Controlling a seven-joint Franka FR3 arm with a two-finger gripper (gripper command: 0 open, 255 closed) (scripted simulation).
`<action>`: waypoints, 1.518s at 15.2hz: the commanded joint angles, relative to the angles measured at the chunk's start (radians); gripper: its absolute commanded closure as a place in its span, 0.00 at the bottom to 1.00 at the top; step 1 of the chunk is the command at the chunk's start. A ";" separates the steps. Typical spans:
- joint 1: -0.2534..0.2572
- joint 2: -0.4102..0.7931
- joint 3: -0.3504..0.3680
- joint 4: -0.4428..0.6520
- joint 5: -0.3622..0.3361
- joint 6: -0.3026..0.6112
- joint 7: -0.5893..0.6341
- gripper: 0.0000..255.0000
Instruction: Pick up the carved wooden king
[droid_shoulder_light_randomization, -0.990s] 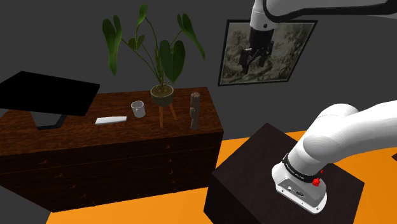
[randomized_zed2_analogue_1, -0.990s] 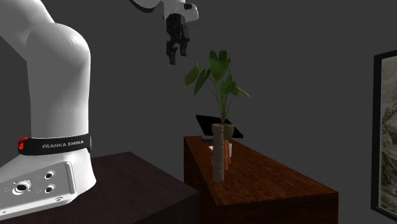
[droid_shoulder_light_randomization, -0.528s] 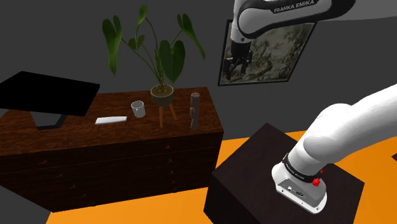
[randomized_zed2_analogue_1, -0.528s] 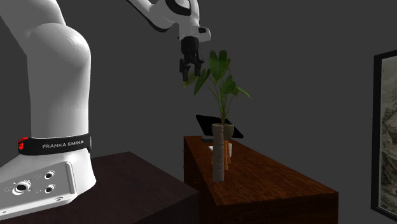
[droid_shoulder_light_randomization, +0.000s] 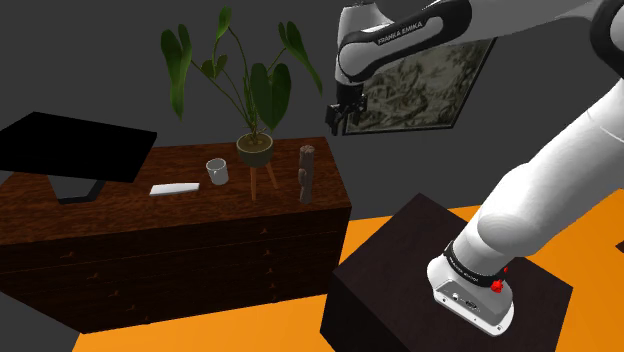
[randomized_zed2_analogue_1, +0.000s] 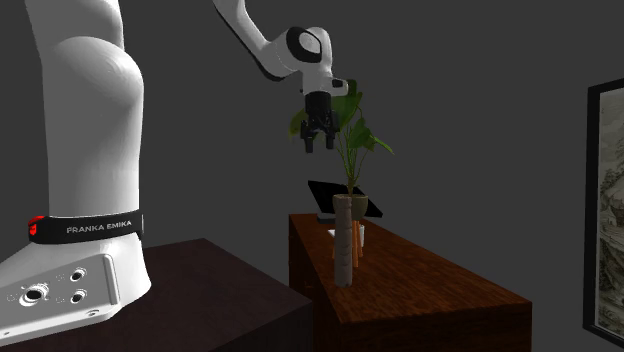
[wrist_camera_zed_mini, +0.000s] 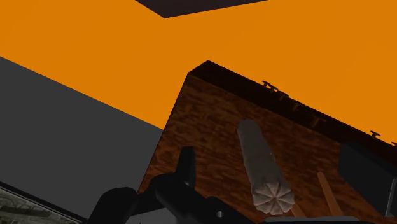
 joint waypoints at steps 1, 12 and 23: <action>0.003 0.076 0.000 0.036 0.010 0.041 -0.009 0.00; 0.009 0.500 0.018 0.345 0.070 0.160 -0.060 0.00; 0.008 0.642 0.025 0.403 0.079 0.243 -0.069 0.00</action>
